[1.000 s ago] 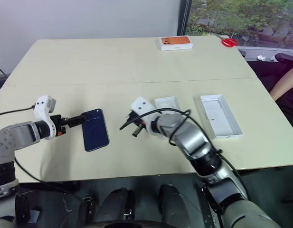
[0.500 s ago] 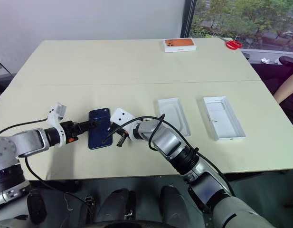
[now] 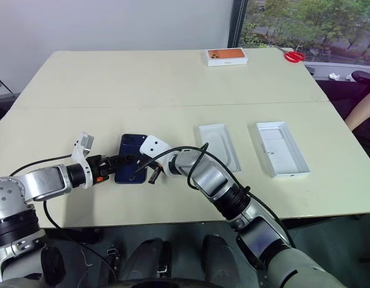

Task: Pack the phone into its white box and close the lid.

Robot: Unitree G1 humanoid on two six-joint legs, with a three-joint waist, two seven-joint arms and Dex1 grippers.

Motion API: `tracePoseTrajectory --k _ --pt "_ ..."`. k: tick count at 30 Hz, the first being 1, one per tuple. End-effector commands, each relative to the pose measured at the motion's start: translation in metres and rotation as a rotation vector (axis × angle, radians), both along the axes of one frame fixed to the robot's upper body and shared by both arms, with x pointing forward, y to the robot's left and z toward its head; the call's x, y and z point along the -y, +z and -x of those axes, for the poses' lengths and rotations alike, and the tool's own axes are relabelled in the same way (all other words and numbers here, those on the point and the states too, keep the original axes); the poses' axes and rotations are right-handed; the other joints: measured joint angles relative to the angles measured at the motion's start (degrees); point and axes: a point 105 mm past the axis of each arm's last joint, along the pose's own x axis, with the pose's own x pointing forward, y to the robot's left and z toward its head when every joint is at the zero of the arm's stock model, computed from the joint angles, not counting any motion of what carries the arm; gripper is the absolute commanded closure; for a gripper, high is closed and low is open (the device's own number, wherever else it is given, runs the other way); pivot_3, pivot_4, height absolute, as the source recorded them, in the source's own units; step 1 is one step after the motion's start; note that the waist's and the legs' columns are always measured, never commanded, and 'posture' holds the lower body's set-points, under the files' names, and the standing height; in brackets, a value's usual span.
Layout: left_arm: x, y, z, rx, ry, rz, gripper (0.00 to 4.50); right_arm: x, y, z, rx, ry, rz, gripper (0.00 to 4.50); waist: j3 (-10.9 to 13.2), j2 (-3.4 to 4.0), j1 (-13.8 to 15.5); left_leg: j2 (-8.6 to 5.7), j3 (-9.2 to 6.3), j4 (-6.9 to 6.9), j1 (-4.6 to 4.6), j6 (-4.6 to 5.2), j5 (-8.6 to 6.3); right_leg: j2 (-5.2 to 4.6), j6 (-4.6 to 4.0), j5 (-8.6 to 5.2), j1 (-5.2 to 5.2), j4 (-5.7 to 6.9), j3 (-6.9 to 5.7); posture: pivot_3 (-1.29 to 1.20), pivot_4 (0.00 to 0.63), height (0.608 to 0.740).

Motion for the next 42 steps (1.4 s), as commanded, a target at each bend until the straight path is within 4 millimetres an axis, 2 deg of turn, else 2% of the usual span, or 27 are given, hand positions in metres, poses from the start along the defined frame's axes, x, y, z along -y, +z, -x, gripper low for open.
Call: tracePoseTrajectory --k 1,4,16,17,18,21,24,28,31,35,37,40,42 --pt "0.013 -0.009 0.007 -0.053 -0.082 0.003 0.84 -0.006 0.012 -0.002 0.029 0.008 -0.039 4.5 0.0 0.0 -0.1 0.0 0.0 0.0 0.0 0.0 0.0 0.01 0.0 0.0 0.0 0.0 0.0 0.0 0.15 0.74" --pt "0.01 -0.008 0.006 -0.057 -0.072 -0.003 2.16 -0.003 0.012 -0.003 0.03 0.0 -0.038 4.5 0.0 -0.02 -0.1 0.0 0.0 -0.01 0.0 0.0 0.0 0.02 -0.01 -0.01 -0.02 0.0 0.0 0.0 0.15 0.74" --pt "0.001 -0.003 0.004 -0.059 -0.025 0.046 2.16 0.01 0.019 -0.005 0.054 -0.029 -0.034 4.5 0.0 -0.02 -0.2 0.02 0.0 -0.05 -0.08 0.0 0.0 0.0 -0.14 -0.08 -0.13 0.0 0.02 0.0 0.15 0.74" --pt "0.001 -0.003 0.004 -0.059 -0.023 0.048 2.73 0.012 0.02 -0.006 0.059 -0.034 -0.033 4.5 0.0 -0.02 -0.2 0.02 -0.01 -0.05 -0.1 -0.01 0.0 -0.01 -0.14 -0.08 -0.15 0.0 0.02 0.0 0.15 0.74" --pt "0.001 -0.002 0.004 -0.058 -0.021 0.051 3.03 0.016 0.022 -0.007 0.069 -0.045 -0.033 4.5 0.0 -0.02 -0.2 0.02 0.0 -0.05 -0.12 -0.01 0.0 -0.01 -0.15 -0.09 -0.17 -0.01 0.02 0.0 0.15 0.74" --pt "0.001 0.002 0.003 -0.05 -0.018 0.064 4.36 0.031 0.035 -0.008 0.101 -0.074 -0.041 4.5 0.0 -0.02 -0.2 0.02 -0.01 -0.05 -0.23 -0.01 0.0 -0.04 -0.16 -0.09 -0.26 -0.03 0.01 0.0 0.15 0.74" --pt "0.002 0.006 0.003 -0.039 -0.015 0.076 4.44 0.042 0.048 -0.006 0.127 -0.081 -0.05 4.5 0.1 -0.01 -0.2 0.02 -0.01 -0.05 -0.38 -0.02 0.0 -0.04 -0.17 -0.09 -0.42 -0.01 0.02 0.0 0.15 0.74" --pt "0.012 0.026 -0.002 0.039 -0.036 0.123 4.44 0.065 0.072 0.004 0.168 -0.085 -0.084 4.5 0.1 -0.02 -0.1 0.03 -0.02 -0.04 -0.67 -0.06 0.03 -0.03 -0.17 -0.09 -0.7 0.01 0.0 0.0 0.15 0.74" --pt "0.043 0.051 -0.009 0.112 -0.105 0.185 4.44 0.097 0.088 0.014 0.193 -0.103 -0.102 4.5 0.1 -0.05 0.7 0.02 -0.08 0.05 -0.81 -0.05 0.03 -0.07 -0.17 -0.09 -0.71 -0.05 -0.08 0.0 0.15 0.74" --pt "0.089 0.07 -0.017 0.171 -0.152 0.237 4.44 0.137 0.09 0.019 0.21 -0.174 -0.048 4.5 0.1 -0.04 2.1 -0.05 -0.11 0.12 -0.84 0.03 0.0 -0.14 -0.23 -0.08 -0.46 -0.49 -0.14 0.0 0.15 0.74" --pt "0.111 0.073 -0.018 0.146 -0.172 0.28 4.44 0.154 0.088 0.02 0.213 -0.21 -0.019 4.5 0.1 -0.05 1.9 -0.06 -0.04 0.13 -0.86 0.13 -0.05 -0.14 -0.24 -0.06 -0.39 -0.73 -0.1 0.0 0.15 0.74" --pt "0.165 0.072 -0.022 0.052 -0.23 0.34 4.44 0.204 0.083 0.02 0.212 -0.347 0.06 4.5 0.1 -0.05 2.5 -0.08 0.01 0.11 -0.88 0.18 -0.07 -0.13 -0.19 -0.04 -0.38 -0.8 -0.07 0.0 0.15 0.74" --pt "0.183 0.072 -0.022 0.015 -0.25 0.359 4.44 0.221 0.081 0.02 0.211 -0.402 0.085 4.5 0.1 -0.08 2.9 -0.11 0.02 0.12 -0.9 0.21 -0.07 -0.1 -0.08 0.01 -0.37 -0.84 -0.08 0.0 0.15 0.74"
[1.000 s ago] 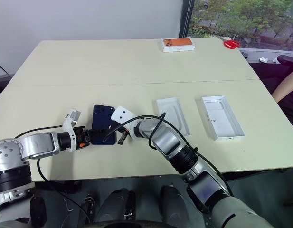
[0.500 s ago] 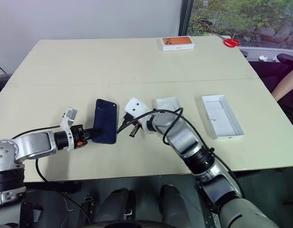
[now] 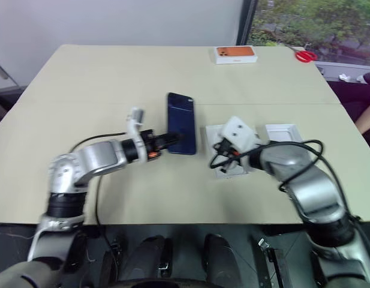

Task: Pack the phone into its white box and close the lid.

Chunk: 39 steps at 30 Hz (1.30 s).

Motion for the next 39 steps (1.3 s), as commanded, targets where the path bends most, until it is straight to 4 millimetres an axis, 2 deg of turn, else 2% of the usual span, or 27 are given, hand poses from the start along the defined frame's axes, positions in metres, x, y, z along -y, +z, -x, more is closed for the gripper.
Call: tracePoseTrajectory --k 1,5,7,14,21,36,38,39 --pt "0.03 0.011 0.001 -0.025 -0.047 0.031 4.44 0.025 0.016 -0.001 0.073 -0.074 0.017 4.5 0.0 -0.02 -0.2 -0.01 0.02 0.01 -0.02 0.02 0.0 0.02 -0.01 -0.01 0.0 -0.02 0.0 0.0 0.15 0.74" --pt "0.059 0.011 0.0 -0.088 -0.091 0.034 4.44 0.045 0.015 0.003 0.072 -0.132 0.041 4.5 0.0 -0.01 -0.2 0.1 0.07 0.01 0.07 0.07 -0.02 0.22 -0.02 -0.02 0.03 0.02 0.06 0.0 0.15 0.74" --pt "0.064 0.005 -0.002 -0.109 -0.098 -0.01 4.44 0.051 0.016 0.005 0.074 -0.148 0.05 4.5 0.0 -0.01 -0.1 0.19 0.0 0.04 0.08 0.04 0.0 0.53 -0.08 -0.06 0.05 0.03 0.02 0.0 0.15 0.74" --pt "0.075 -0.01 -0.008 -0.157 -0.089 -0.112 4.44 0.07 0.013 0.01 0.059 -0.198 0.088 4.5 0.0 -0.01 0.0 0.22 -0.02 0.06 0.14 0.06 0.02 0.6 -0.08 -0.08 0.18 -0.02 0.01 0.0 0.15 0.74" --pt "0.084 -0.013 -0.008 -0.155 -0.102 -0.131 4.44 0.062 0.012 0.027 0.029 -0.097 0.074 4.5 0.0 -0.02 0.0 0.2 -0.03 0.08 0.13 0.06 0.02 0.59 -0.03 -0.06 0.2 -0.03 0.01 0.0 0.15 0.74" --pt "0.1 -0.022 -0.012 -0.161 -0.083 -0.164 4.44 0.058 0.015 0.026 0.051 -0.086 0.062 4.5 0.0 -0.03 0.0 0.21 -0.04 0.09 0.14 0.06 0.02 0.61 -0.08 -0.09 0.21 -0.03 0.02 0.0 0.15 0.74" --pt "0.1 -0.023 -0.012 -0.162 -0.088 -0.168 3.5 0.057 0.015 0.026 0.053 -0.086 0.061 4.5 0.0 -0.03 0.0 0.21 -0.04 0.09 0.14 0.06 0.02 0.61 -0.08 -0.09 0.21 -0.03 0.02 0.0 0.15 0.74" --pt "0.1 -0.022 -0.011 -0.157 -0.094 -0.167 3.22 0.057 0.015 0.026 0.053 -0.085 0.062 4.5 0.0 -0.03 0.0 0.21 -0.04 0.09 0.14 0.06 0.02 0.61 -0.07 -0.09 0.21 -0.03 0.01 0.0 0.15 0.74"
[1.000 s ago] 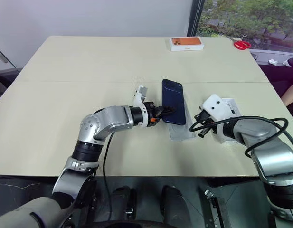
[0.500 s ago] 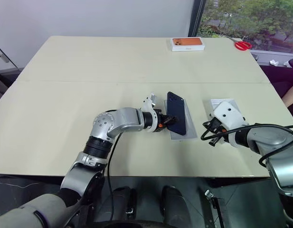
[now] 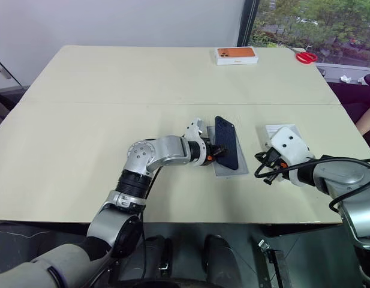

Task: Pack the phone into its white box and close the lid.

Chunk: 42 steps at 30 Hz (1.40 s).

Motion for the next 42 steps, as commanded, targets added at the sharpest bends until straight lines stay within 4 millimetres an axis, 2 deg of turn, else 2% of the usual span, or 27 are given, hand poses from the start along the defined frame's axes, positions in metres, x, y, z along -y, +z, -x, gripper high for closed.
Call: tracePoseTrajectory --k 1,5,6,13,18,24,28,30,32,34,36,38,40,42 --pt "0.013 0.022 0.006 0.06 -0.054 0.06 2.76 -0.005 0.015 0.0 0.066 0.028 0.023 4.5 0.0 0.0 0.0 0.0 0.0 0.0 0.0 0.0 0.0 0.0 0.0 0.0 0.0 0.0 0.0 0.0 0.15 0.74" --pt "0.013 0.026 0.009 0.073 -0.088 0.077 0.7 -0.006 0.015 -0.001 0.068 0.031 0.022 4.5 0.0 0.0 0.0 0.0 0.0 0.01 0.0 0.0 0.0 0.0 0.01 0.01 0.0 0.0 0.0 0.0 0.15 0.74" --pt "0.012 0.028 0.011 0.073 -0.101 0.088 0.33 -0.006 0.015 -0.002 0.069 0.033 0.022 4.5 0.0 0.0 0.0 0.0 0.0 0.01 0.0 0.0 0.0 0.0 0.01 0.01 0.01 0.0 0.0 0.0 0.15 0.74" --pt "-0.005 0.043 0.021 0.117 -0.183 0.144 0.33 -0.012 0.015 -0.006 0.076 0.05 0.013 4.5 0.0 0.0 -0.1 0.02 -0.01 0.01 0.02 -0.01 0.0 0.01 0.12 0.07 0.01 0.03 0.0 0.0 0.15 0.74" --pt "-0.007 0.052 0.031 0.158 -0.25 0.161 0.33 -0.014 0.014 -0.009 0.077 0.058 0.009 4.5 0.0 0.01 0.0 0.01 -0.03 0.02 0.01 -0.02 0.01 0.0 0.14 0.08 0.02 0.04 0.0 0.0 0.15 0.74" --pt "-0.023 0.05 0.025 0.181 -0.227 0.099 0.33 -0.015 0.016 -0.012 0.09 0.064 0.007 4.5 0.0 0.02 -0.1 0.0 -0.03 0.03 0.03 -0.04 0.02 -0.01 0.14 0.08 0.03 0.06 0.01 0.0 0.15 0.74" --pt "-0.053 0.056 0.007 0.212 -0.134 0.081 0.33 -0.014 0.017 -0.012 0.095 0.055 0.01 4.5 0.0 0.03 -0.2 0.01 -0.03 0.03 0.06 -0.07 0.04 -0.01 0.13 0.08 0.03 0.09 0.03 0.0 0.15 0.74" --pt "-0.077 0.069 -0.005 0.302 -0.068 0.068 0.33 -0.01 0.016 -0.014 0.095 0.033 0.013 4.5 0.0 0.02 -0.2 0.02 -0.03 0.03 0.07 -0.15 0.09 0.0 0.12 0.07 0.03 0.1 0.04 0.0 0.15 0.74" --pt "-0.101 0.073 -0.015 0.401 -0.016 -0.008 0.33 -0.006 0.016 -0.016 0.099 0.01 0.02 4.5 0.0 0.03 -0.2 0.03 -0.02 0.02 0.07 -0.21 0.12 0.02 0.1 0.07 0.02 0.1 0.03 0.0 0.15 0.74" --pt "-0.119 0.073 -0.019 0.502 -0.003 -0.107 0.33 -0.004 0.015 -0.018 0.1 -0.007 0.024 4.5 0.0 0.05 -0.2 0.03 0.03 0.02 0.09 -0.28 0.16 0.06 0.0 0.0 0.03 0.1 0.03 0.0 0.15 0.74" --pt "-0.139 0.058 -0.021 0.633 -0.044 -0.349 0.33 -0.001 0.012 -0.02 0.095 -0.019 0.039 4.5 0.0 0.05 -0.2 0.04 0.05 0.01 0.09 -0.31 0.18 0.09 -0.01 0.0 0.03 0.09 0.04 0.0 0.15 0.74" --pt "-0.149 0.047 -0.018 0.723 -0.113 -0.48 0.33 0.001 0.009 -0.022 0.089 -0.021 0.05 4.5 -0.1 0.1 -0.1 0.02 0.1 -0.02 0.11 -0.31 0.17 0.12 -0.03 -0.01 0.04 0.04 0.08 0.0 0.15 0.74" --pt "-0.147 0.044 -0.015 0.761 -0.158 -0.477 0.86 0.001 0.008 -0.023 0.086 -0.02 0.049 4.5 -0.1 0.09 0.2 0.05 0.11 -0.03 0.11 -0.22 0.12 0.1 -0.04 -0.02 0.06 0.01 0.09 0.0 0.15 0.74" --pt "-0.14 0.041 -0.008 0.819 -0.233 -0.482 1.71 0.003 0.006 -0.026 0.081 -0.034 0.056 4.5 0.0 0.05 0.1 0.04 0.09 0.01 0.06 -0.11 0.06 0.05 -0.05 -0.02 0.06 0.0 0.08 0.0 0.15 0.74"
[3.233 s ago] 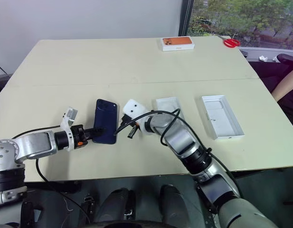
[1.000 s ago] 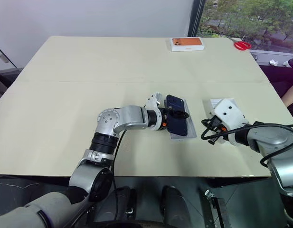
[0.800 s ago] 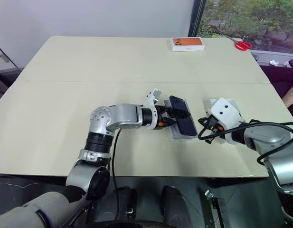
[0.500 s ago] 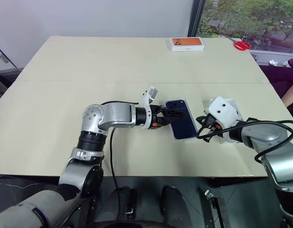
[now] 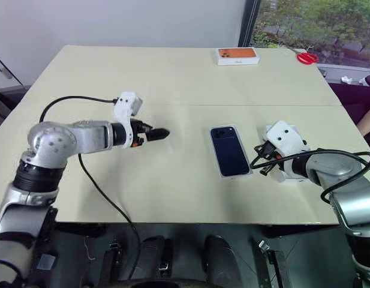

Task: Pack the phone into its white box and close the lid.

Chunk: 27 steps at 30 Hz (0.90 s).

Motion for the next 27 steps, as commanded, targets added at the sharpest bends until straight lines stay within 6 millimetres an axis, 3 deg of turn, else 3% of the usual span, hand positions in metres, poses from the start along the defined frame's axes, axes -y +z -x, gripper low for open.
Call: tracePoseTrajectory --k 1,5,6,9,15,19,27 --pt "0.021 0.009 0.011 0.119 -0.162 -0.023 2.2 0.004 0.009 -0.005 0.045 -0.01 0.026 4.5 0.0 -0.02 -0.2 0.0 -0.01 0.02 -0.02 0.03 -0.01 -0.02 0.0 0.0 0.0 0.0 0.0 0.0 0.15 0.74" --pt "0.043 -0.005 0.018 0.163 -0.28 -0.105 4.29 0.006 0.007 -0.01 0.038 -0.028 0.034 4.5 0.0 0.0 -0.3 -0.01 0.02 0.01 0.0 0.06 -0.03 -0.06 0.01 0.0 -0.01 0.01 0.01 0.0 0.15 0.74" --pt "0.049 -0.007 0.02 0.166 -0.307 -0.108 4.46 0.006 0.005 -0.01 0.032 -0.027 0.037 4.5 0.0 0.0 -0.3 0.02 0.02 0.01 0.01 0.06 -0.04 -0.03 0.01 0.0 -0.01 0.02 0.0 0.0 0.15 0.74" --pt "0.074 -0.021 0.022 0.164 -0.372 -0.142 4.46 0.004 -0.006 -0.013 0.013 -0.05 0.071 4.5 0.0 0.0 -0.2 0.05 0.01 0.02 0.01 0.08 -0.04 0.03 0.01 0.01 -0.01 0.04 0.0 0.0 0.15 0.74" --pt "0.097 -0.033 0.02 0.191 -0.42 -0.173 4.46 -0.003 -0.02 -0.012 -0.029 -0.049 0.067 4.5 0.0 0.0 -0.5 0.12 0.02 0.03 0.01 0.13 -0.07 0.12 0.16 0.09 -0.03 0.04 0.03 0.0 0.15 0.74" --pt "0.119 -0.038 0.023 0.183 -0.465 -0.155 4.46 -0.021 -0.029 -0.002 -0.073 0.02 0.046 4.5 0.0 0.0 -0.3 0.19 -0.01 0.03 0.03 0.13 -0.07 0.2 0.16 0.09 -0.03 0.08 0.02 0.0 0.15 0.74" --pt "0.136 -0.038 0.031 0.162 -0.534 -0.119 4.46 -0.037 -0.036 0.008 -0.108 0.067 0.018 4.5 0.0 0.02 -0.4 0.22 -0.01 0.04 0.07 0.15 -0.08 0.23 0.19 0.12 -0.03 0.12 0.03 0.0 0.15 0.74"
